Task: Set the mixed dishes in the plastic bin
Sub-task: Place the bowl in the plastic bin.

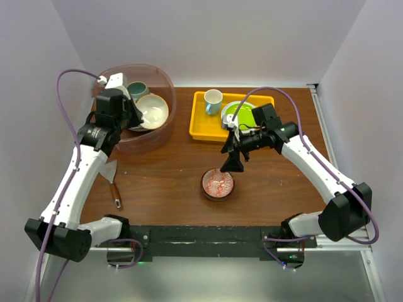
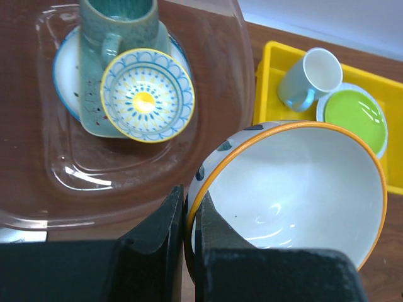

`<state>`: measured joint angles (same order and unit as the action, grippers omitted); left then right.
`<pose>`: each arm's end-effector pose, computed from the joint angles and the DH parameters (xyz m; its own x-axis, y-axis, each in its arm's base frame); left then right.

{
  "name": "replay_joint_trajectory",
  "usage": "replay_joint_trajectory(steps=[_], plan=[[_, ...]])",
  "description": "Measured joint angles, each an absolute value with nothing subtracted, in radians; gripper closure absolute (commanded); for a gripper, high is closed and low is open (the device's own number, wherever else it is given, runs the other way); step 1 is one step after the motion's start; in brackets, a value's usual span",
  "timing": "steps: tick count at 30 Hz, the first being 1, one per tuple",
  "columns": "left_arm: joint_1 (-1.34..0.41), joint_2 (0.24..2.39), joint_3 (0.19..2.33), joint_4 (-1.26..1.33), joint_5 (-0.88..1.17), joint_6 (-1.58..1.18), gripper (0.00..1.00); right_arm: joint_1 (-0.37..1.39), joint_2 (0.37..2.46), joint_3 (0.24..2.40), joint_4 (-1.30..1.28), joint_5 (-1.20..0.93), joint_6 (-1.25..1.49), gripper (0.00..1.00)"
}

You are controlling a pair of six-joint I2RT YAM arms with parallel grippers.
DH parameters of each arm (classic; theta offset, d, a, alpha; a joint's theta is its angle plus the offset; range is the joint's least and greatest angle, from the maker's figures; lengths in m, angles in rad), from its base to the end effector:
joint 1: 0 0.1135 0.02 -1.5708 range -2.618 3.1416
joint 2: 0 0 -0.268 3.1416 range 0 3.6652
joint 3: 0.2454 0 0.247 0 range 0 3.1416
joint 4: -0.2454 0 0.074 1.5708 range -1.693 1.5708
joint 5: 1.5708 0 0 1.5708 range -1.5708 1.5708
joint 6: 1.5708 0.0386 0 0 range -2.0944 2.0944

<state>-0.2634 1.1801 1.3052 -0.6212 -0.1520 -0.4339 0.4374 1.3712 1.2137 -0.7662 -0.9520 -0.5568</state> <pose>0.2398 -0.0586 0.3974 -0.4711 -0.3034 -0.8283 -0.0763 0.9495 -0.3043 0.2322 0.1433 0.3210 -0.2486 -0.4547 -0.8553 -0.9682 0.0909 0.2331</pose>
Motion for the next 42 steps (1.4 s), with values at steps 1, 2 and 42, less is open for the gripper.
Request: replay_joint_trajectory(steps=[1,2,42], plan=[[-0.242,1.184,1.305,-0.614,-0.146,-0.434,1.0,0.437,1.371,1.213,-0.766,-0.952,-0.557,0.09],[-0.22,1.187,1.305,-0.606,-0.142,-0.435,1.0,0.437,1.371,1.213,-0.766,-0.951,-0.556,0.09],[-0.046,1.732,1.39,-0.381,-0.223,-0.434,0.9,0.437,1.371,1.188,-0.757,-0.933,-0.55,0.08]])
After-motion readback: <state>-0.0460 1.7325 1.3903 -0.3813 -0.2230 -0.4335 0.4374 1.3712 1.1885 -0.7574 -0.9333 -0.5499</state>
